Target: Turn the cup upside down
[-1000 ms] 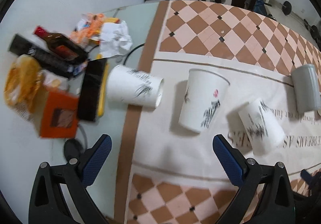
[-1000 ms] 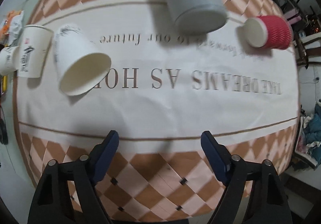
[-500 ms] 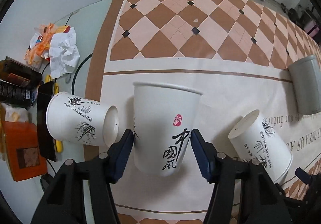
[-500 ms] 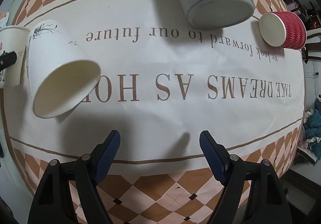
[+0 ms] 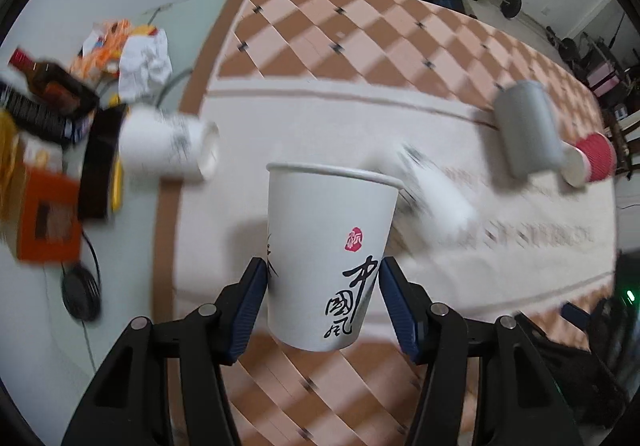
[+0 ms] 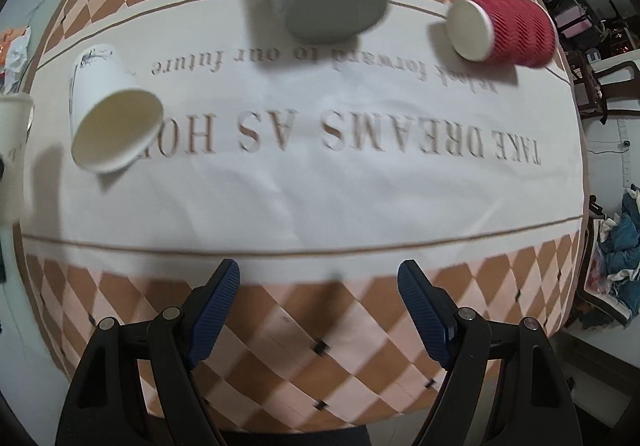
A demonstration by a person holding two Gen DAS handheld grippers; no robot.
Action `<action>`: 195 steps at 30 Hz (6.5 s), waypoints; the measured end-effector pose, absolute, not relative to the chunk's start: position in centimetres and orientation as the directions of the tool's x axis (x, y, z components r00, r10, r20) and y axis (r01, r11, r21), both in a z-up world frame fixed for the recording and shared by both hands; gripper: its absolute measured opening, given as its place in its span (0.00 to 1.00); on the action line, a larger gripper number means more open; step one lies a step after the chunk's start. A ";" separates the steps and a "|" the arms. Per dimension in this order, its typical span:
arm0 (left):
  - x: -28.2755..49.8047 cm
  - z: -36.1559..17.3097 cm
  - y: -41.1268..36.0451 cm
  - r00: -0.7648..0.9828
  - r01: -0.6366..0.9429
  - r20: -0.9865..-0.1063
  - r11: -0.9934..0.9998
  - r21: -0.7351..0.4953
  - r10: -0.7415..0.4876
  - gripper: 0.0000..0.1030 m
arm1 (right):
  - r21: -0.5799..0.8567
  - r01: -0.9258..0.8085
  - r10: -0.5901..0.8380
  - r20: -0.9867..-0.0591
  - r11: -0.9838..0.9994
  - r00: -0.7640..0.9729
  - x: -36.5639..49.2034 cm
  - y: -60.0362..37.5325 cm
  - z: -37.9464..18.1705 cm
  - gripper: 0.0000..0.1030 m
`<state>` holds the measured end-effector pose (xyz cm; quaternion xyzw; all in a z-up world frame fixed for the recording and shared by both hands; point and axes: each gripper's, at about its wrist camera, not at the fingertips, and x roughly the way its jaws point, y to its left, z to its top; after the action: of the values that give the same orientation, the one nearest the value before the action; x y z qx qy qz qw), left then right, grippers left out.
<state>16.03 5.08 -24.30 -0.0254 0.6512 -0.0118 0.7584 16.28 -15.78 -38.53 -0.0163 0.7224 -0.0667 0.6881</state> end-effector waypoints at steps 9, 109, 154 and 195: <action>9.1 -26.4 -3.7 0.025 -0.141 -0.966 0.956 -0.257 -0.256 0.53 | -0.096 0.081 -0.089 -0.993 0.992 -0.082 11.9 -26.6 -39.4 0.80; 3.9 -32.2 3.8 0.066 -0.260 -0.987 0.957 0.127 0.149 1.00 | -0.002 -0.445 -0.243 -0.840 0.895 -0.485 20.2 -22.0 -40.0 0.62; 8.3 -33.3 -7.3 0.083 -0.059 -0.990 0.992 0.111 0.116 1.00 | 0.126 -0.109 0.163 -0.864 0.986 0.476 15.1 -27.1 -31.5 0.58; 8.5 -32.7 -8.4 0.075 -0.146 -0.991 0.985 0.095 0.107 1.00 | 0.277 -0.074 0.285 -0.892 0.958 0.351 22.1 -30.1 -30.0 0.58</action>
<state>8.55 -8.37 -32.67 -0.0145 0.6745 0.0863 0.7331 22.12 -30.12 -30.04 0.0946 0.5588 0.1100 0.8165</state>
